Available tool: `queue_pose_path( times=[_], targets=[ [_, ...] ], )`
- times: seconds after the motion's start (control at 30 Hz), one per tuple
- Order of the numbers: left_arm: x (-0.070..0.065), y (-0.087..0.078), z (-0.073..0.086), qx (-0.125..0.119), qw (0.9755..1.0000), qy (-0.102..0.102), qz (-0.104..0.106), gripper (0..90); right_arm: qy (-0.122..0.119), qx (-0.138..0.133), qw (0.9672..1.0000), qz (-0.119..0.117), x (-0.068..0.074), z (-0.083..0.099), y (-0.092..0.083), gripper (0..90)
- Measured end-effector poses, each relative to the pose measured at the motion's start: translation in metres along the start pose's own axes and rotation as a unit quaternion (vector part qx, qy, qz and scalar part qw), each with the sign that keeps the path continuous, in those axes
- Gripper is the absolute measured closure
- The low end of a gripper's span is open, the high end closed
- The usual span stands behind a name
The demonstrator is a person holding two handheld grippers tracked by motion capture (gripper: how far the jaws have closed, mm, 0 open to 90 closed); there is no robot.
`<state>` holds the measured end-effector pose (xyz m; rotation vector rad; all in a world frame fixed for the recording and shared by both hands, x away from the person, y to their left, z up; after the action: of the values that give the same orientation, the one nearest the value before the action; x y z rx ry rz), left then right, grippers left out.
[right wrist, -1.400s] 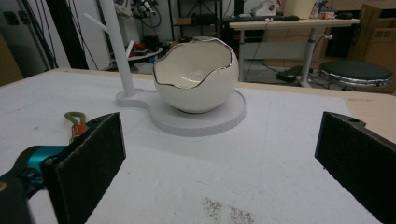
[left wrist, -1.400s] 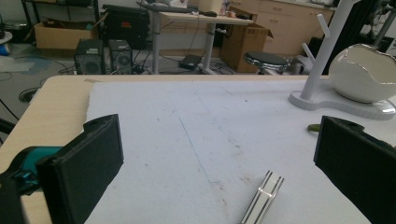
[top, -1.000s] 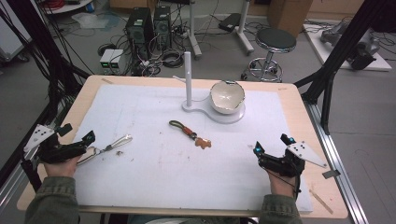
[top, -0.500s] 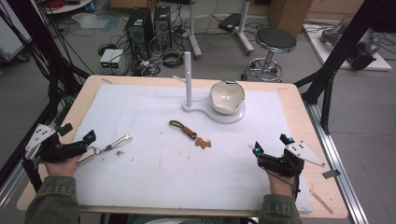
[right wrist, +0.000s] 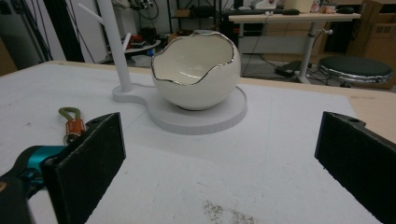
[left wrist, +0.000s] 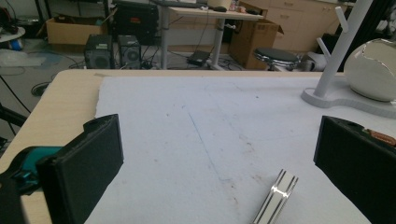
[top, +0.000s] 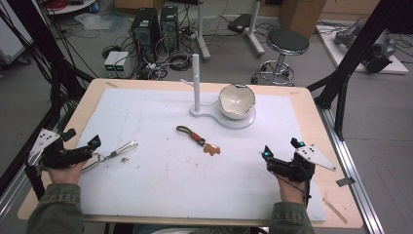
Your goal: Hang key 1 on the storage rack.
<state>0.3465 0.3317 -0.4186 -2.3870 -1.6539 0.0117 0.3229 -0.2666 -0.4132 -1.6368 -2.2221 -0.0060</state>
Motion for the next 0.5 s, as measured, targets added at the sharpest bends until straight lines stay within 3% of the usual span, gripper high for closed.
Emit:
queue_pose_path(
  times=[0.5],
  targets=[
    [-0.003, 0.003, 0.0, -0.001, 1.0, 0.002, 0.007, 1.7, -0.02, 0.018, 0.9995, -0.017, 0.018, -0.005, 0.018, 0.5]
  ],
)
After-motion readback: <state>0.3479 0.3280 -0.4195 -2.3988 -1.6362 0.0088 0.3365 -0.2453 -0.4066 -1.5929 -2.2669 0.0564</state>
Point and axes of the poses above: each handheld gripper's, and its own axes: y roughly forward along the jaws, z roughly out of its underside, x roughly to its left, the point moved 6 cm from there along y, roughly forward along the jaws, and after that the axes turned 15 degrees about y, right-handed, at the moved point
